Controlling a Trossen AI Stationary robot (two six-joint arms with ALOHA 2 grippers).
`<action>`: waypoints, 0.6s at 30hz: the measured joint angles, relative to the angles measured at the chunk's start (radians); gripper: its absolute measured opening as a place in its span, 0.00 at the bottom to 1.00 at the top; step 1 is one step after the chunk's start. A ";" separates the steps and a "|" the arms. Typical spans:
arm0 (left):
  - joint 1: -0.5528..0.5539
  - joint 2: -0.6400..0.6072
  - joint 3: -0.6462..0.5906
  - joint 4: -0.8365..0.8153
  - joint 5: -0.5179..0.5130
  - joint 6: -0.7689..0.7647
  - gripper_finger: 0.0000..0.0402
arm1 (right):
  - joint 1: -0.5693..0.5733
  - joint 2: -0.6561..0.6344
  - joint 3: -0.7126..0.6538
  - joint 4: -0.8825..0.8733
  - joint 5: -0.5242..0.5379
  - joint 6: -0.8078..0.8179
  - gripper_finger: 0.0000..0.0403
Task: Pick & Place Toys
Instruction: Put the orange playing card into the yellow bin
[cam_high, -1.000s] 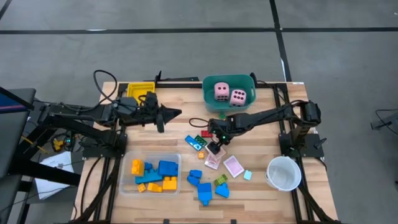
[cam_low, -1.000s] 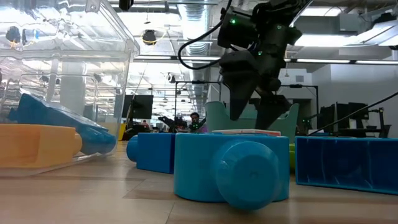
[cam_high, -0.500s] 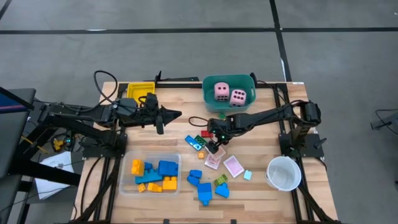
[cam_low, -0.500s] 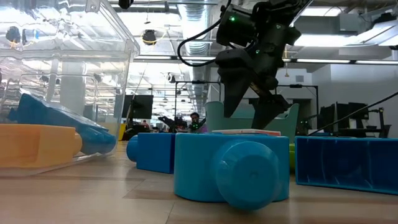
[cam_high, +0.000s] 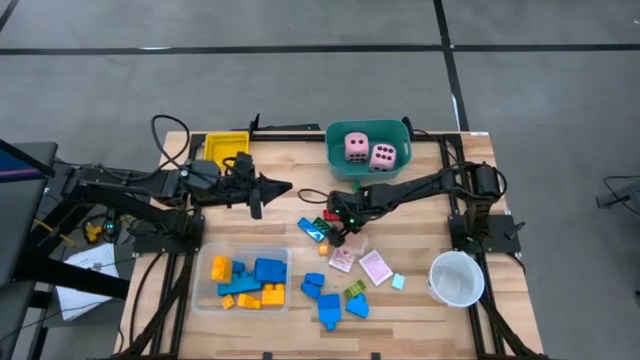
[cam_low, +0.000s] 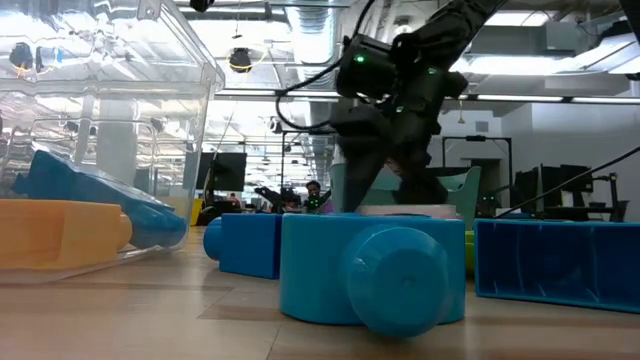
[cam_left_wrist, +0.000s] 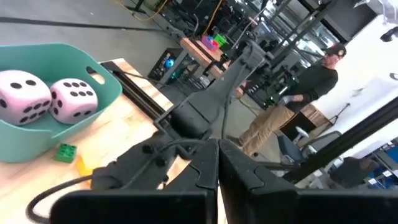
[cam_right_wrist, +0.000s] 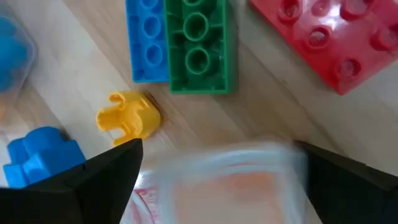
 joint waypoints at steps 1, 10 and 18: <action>-0.003 0.000 0.000 -0.002 0.001 0.000 0.00 | 0.000 0.000 -0.005 0.010 -0.005 -0.005 0.99; -0.012 0.000 0.000 0.004 -0.001 0.000 0.00 | -0.011 0.010 -0.004 0.021 -0.049 -0.043 0.94; -0.012 0.000 0.000 -0.004 -0.005 0.002 0.00 | -0.009 -0.034 -0.009 0.020 -0.049 -0.077 0.93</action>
